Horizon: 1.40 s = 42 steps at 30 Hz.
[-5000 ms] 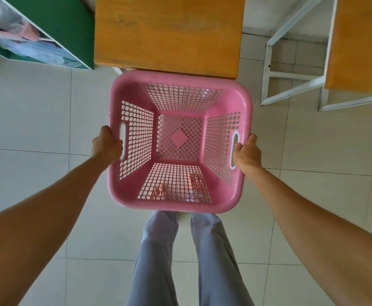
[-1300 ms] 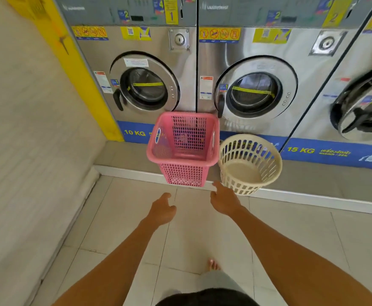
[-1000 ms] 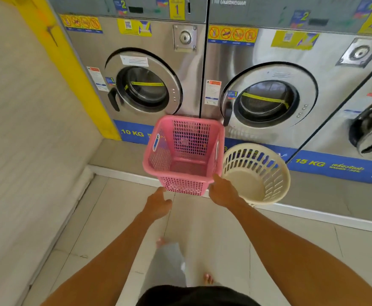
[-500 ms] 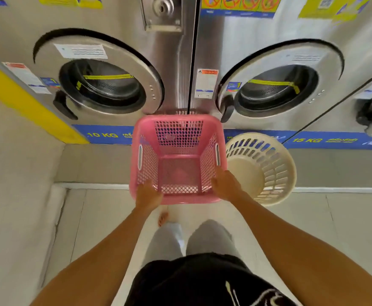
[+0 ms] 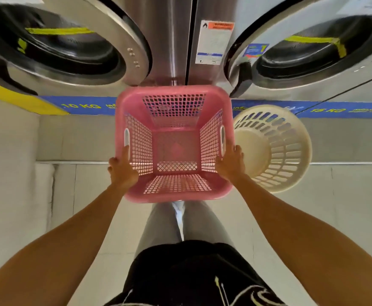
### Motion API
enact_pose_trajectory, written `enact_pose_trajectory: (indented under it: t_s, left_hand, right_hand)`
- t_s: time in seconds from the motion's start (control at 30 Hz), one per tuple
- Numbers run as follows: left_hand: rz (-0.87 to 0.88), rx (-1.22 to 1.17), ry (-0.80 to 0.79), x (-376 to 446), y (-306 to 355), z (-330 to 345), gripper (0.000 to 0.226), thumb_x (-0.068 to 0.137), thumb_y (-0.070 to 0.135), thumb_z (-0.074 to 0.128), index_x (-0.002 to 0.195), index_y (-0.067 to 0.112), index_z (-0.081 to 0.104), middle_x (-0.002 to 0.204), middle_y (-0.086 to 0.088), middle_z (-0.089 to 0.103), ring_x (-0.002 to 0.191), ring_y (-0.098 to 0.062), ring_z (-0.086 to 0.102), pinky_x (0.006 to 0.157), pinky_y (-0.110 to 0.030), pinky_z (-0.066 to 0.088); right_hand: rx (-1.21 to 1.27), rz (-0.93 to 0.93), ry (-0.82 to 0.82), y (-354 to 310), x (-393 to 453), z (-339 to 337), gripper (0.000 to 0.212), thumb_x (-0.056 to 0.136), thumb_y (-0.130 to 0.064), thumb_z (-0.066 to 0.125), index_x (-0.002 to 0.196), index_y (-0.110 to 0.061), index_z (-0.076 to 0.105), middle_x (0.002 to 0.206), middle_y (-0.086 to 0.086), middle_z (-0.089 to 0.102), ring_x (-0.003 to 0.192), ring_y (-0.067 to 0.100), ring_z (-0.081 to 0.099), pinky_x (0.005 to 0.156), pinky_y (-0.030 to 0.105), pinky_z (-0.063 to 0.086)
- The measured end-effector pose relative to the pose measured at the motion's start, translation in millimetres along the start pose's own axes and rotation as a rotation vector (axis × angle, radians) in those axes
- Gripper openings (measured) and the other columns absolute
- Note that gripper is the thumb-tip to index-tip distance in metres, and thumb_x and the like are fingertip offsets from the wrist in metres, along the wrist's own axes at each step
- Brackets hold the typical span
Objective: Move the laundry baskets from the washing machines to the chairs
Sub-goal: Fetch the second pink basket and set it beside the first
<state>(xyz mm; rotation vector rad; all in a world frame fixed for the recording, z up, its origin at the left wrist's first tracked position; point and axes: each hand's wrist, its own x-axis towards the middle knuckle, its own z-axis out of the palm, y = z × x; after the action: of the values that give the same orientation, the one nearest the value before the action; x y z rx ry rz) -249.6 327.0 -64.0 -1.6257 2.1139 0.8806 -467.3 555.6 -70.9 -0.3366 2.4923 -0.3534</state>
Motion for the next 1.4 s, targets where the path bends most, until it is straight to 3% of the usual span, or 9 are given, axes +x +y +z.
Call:
enact_pose_trajectory:
  t_s: [0.13,0.37,0.53,0.77,0.9,1.03,1.1,1.27,1.4]
  left_hand:
    - [-0.035,-0.022,0.068,32.4,7.7,8.3,0.094,0.085,0.01,0.057,0.148,0.051,0.001,0.126,-0.025,0.038,0.102,-0.047,0.052,0.092,-0.053,0.047]
    - [0.04,0.157,0.028,47.1,-5.7,-1.6,0.102,0.085,0.013,0.063,0.142,0.062,-0.006,0.091,-0.017,0.044,0.083,-0.045,0.06,0.074,-0.049,0.053]
    - [0.006,0.176,-0.059,20.7,-6.6,-18.4,0.096,0.085,0.025,0.064,0.146,0.056,-0.003,0.101,-0.024,0.053,0.094,-0.046,0.06,0.081,-0.048,0.052]
    - [-0.061,0.104,0.09,-49.2,-29.2,-21.9,0.078,0.092,0.049,0.054,0.149,0.048,0.001,0.092,-0.013,0.049,0.075,-0.034,0.063,0.066,-0.045,0.058]
    - [-0.126,0.063,0.093,-72.9,-51.9,-26.5,0.084,0.092,0.034,0.057,0.147,0.048,-0.006,0.091,-0.018,0.055,0.067,-0.033,0.064,0.062,-0.048,0.059]
    - [-0.219,0.006,0.149,-103.3,-67.8,-26.1,0.086,0.091,0.03,0.059,0.149,0.045,-0.003,0.098,-0.02,0.057,0.073,-0.034,0.064,0.064,-0.048,0.059]
    - [-0.316,0.003,0.185,-118.6,-75.6,-21.7,0.086,0.09,0.032,0.061,0.149,0.047,0.0,0.106,-0.02,0.051,0.074,-0.029,0.058,0.065,-0.044,0.056]
    - [-0.463,-0.119,0.199,-159.5,-99.2,2.3,0.091,0.089,0.024,0.063,0.147,0.05,-0.002,0.113,-0.02,0.045,0.072,-0.028,0.053,0.063,-0.042,0.054]
    - [-0.58,-0.221,0.231,-196.1,-121.2,23.3,0.099,0.088,0.019,0.065,0.145,0.053,-0.009,0.115,-0.02,0.046,0.074,-0.027,0.055,0.061,-0.041,0.054]
  right_hand:
    - [0.09,-0.04,-0.003,12.3,20.7,18.3,0.076,0.1,-0.025,0.051,0.16,-0.04,0.006,0.124,0.016,0.045,0.111,0.037,0.052,0.088,0.052,0.051]
    - [0.058,-0.147,0.104,27.1,32.3,15.8,0.058,0.106,-0.035,0.036,0.154,-0.052,0.009,0.109,0.016,0.052,0.084,0.035,0.064,0.072,0.055,0.059]
    - [-0.031,-0.181,0.011,25.2,32.1,-9.2,0.06,0.106,-0.031,0.035,0.154,-0.053,0.005,0.096,0.017,0.059,0.075,0.032,0.064,0.07,0.052,0.059]
    - [-0.131,-0.353,-0.139,1.1,37.5,-44.2,0.063,0.107,-0.028,0.038,0.157,-0.046,0.004,0.079,0.016,0.063,0.064,0.031,0.066,0.062,0.051,0.06]
    - [-0.19,-0.433,-0.148,-26.2,32.6,-48.9,0.065,0.105,-0.027,0.041,0.157,-0.046,0.008,0.073,0.01,0.062,0.062,0.028,0.064,0.063,0.049,0.06]
    - [-0.188,-0.519,-0.159,-46.8,22.4,-40.8,0.074,0.103,-0.026,0.042,0.154,-0.055,-0.004,0.063,0.007,0.054,0.05,0.021,0.057,0.048,0.035,0.048]
    - [-0.219,-0.54,-0.168,-56.7,18.4,-34.9,0.072,0.102,-0.028,0.04,0.151,-0.059,-0.004,0.064,0.005,0.049,0.052,0.021,0.054,0.051,0.032,0.041]
    - [-0.29,-0.603,-0.264,-80.1,5.0,-17.5,0.073,0.104,-0.024,0.039,0.149,-0.06,-0.006,0.077,0.013,0.058,0.064,0.029,0.063,0.064,0.048,0.059]
    - [-0.298,-0.644,-0.337,-97.5,-17.8,-2.8,0.069,0.105,-0.026,0.035,0.148,-0.063,-0.005,0.089,0.018,0.063,0.069,0.031,0.066,0.066,0.047,0.06]
